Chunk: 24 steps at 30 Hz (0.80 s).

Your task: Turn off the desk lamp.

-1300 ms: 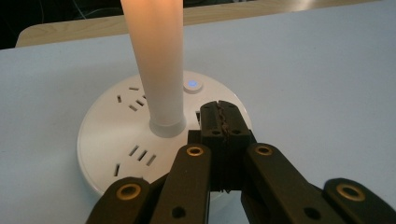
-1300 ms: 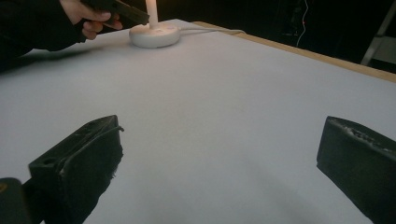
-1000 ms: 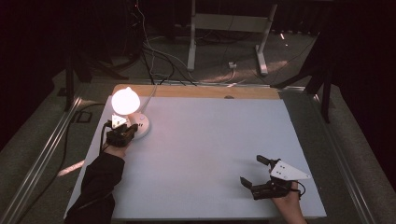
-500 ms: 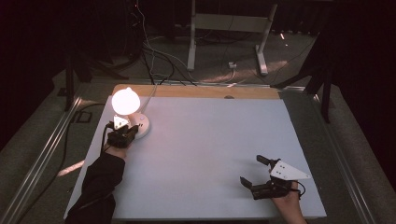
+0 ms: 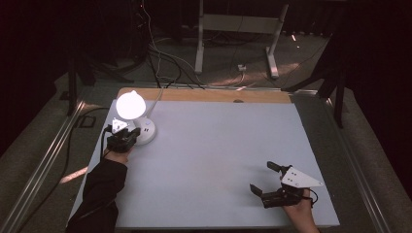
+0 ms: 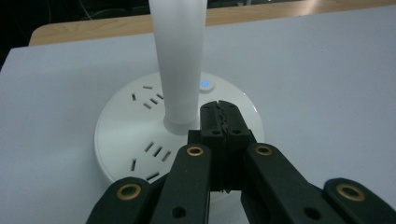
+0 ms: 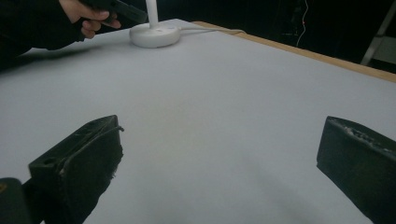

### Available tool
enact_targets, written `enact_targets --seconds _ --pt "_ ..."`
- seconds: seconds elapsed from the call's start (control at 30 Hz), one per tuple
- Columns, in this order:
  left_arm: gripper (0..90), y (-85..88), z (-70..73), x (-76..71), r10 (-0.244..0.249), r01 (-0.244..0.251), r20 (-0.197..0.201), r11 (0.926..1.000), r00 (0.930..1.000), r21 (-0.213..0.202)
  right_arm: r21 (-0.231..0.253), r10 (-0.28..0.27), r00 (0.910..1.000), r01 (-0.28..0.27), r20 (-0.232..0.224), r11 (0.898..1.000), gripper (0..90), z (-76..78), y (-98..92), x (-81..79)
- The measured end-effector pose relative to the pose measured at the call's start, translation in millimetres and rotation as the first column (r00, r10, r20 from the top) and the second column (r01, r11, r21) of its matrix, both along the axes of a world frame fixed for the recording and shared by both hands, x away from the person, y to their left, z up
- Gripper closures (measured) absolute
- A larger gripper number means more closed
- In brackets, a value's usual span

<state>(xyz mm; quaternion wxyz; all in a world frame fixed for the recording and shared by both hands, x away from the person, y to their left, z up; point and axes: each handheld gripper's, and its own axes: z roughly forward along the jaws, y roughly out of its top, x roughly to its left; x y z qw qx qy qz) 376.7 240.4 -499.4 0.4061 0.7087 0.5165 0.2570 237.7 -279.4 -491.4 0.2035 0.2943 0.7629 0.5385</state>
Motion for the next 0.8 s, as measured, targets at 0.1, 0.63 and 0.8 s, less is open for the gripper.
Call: enact_targets --seconds 0.1,0.63,0.8 --pt "90.0 -0.4 2.5 -0.3 -0.004 0.004 0.005 1.0000 1.0000 -0.001 -0.002 0.000 1.0000 0.000 -0.002 1.000 0.0 -0.4 -0.1 0.4" --pt "90.0 -3.7 -2.0 0.3 -0.007 0.007 -0.002 0.9997 1.0000 0.021 -0.001 0.000 1.0000 0.000 -0.001 1.000 0.0 -0.2 -0.2 0.1" --pt "90.0 -5.7 -6.5 1.6 -0.017 0.018 -0.021 0.9990 0.9996 0.041 0.003 0.000 1.0000 0.000 -0.002 1.000 0.0 0.0 -0.4 0.0"
